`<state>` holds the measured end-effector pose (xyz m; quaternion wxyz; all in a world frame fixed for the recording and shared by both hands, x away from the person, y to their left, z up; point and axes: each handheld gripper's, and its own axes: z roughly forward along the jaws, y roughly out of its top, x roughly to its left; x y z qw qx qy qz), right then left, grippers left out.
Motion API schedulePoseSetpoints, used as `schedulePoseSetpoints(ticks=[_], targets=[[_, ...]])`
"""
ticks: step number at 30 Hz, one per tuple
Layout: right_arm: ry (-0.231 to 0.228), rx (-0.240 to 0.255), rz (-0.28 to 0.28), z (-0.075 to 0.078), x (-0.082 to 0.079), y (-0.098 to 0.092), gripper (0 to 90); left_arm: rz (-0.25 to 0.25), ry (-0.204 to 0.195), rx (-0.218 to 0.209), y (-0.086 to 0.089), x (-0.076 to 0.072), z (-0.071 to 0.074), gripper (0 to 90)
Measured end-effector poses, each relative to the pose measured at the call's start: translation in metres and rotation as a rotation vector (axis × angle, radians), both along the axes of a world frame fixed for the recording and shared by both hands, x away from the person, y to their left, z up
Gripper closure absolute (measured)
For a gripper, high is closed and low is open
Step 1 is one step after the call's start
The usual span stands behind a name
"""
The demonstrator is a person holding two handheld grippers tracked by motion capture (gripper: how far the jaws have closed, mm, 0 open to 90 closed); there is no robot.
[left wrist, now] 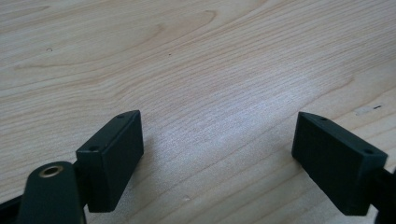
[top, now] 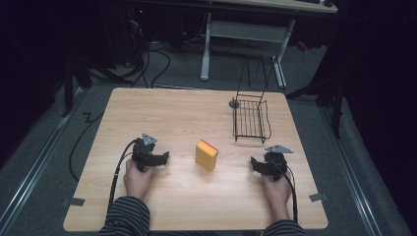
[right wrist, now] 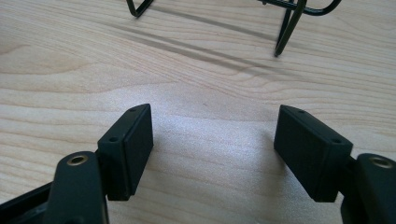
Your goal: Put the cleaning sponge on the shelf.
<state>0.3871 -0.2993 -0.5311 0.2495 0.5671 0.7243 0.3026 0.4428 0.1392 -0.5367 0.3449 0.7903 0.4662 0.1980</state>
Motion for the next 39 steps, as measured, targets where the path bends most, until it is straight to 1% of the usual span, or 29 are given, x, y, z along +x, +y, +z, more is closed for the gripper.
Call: schedulePoseSetpoints(ticks=[35, 39], targets=[[0.001, 0.0, -0.002, 0.0, 0.0001, 0.0002, 28.2, -0.002, 0.002, 0.002, 0.0001, 0.0, 0.0002, 17.1], [0.011, 0.001, -0.004, 0.0011, 0.0007, -0.0011, 30.4, -0.002, 0.001, 0.002, 0.0002, 0.0001, 0.0002, 17.1]])
